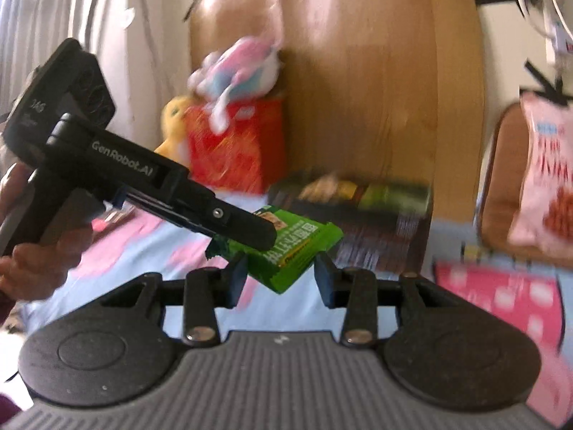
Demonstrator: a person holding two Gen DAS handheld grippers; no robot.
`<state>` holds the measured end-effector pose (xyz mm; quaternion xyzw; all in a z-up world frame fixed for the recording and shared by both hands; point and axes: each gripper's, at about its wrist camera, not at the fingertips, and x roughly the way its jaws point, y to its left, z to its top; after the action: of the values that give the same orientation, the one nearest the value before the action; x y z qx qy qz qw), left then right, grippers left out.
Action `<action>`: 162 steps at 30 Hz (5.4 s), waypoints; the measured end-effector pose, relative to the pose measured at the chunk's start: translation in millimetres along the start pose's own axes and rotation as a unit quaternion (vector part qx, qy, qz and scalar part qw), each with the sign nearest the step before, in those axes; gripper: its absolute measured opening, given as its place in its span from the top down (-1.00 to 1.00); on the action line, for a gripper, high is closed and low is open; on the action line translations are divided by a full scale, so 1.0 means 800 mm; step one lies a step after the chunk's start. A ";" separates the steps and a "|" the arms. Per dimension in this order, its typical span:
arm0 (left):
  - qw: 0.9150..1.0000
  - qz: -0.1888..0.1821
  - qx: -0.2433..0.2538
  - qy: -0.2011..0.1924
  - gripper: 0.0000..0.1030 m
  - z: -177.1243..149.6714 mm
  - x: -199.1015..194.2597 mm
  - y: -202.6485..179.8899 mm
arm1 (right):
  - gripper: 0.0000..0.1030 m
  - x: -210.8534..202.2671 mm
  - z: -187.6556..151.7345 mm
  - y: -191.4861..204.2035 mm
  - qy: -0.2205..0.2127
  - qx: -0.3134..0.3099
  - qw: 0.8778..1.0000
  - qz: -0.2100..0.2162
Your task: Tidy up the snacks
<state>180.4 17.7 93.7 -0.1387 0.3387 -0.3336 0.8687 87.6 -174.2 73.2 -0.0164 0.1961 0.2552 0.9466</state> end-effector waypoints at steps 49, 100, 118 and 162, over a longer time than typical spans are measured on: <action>0.948 0.315 0.043 -0.004 -1.00 -0.210 -0.048 -0.083 | -0.70 -0.085 -0.126 0.055 0.068 0.233 0.962 -0.128; 0.922 0.383 0.046 -0.010 -1.00 -0.225 -0.037 -0.089 | -0.75 -0.096 -0.133 0.056 0.061 0.244 0.959 -0.131; 0.923 0.382 0.051 -0.004 -1.00 -0.229 -0.035 -0.092 | -0.75 -0.098 -0.134 0.056 0.057 0.251 0.957 -0.137; 0.934 0.352 0.065 0.002 -0.99 -0.223 -0.027 -0.101 | -0.75 -0.101 -0.134 0.055 0.054 0.251 0.956 -0.144</action>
<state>7.7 -30.5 11.6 0.0470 0.3453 -0.0277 0.9369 -36.9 -188.1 7.7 0.1803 0.3000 0.0574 0.9350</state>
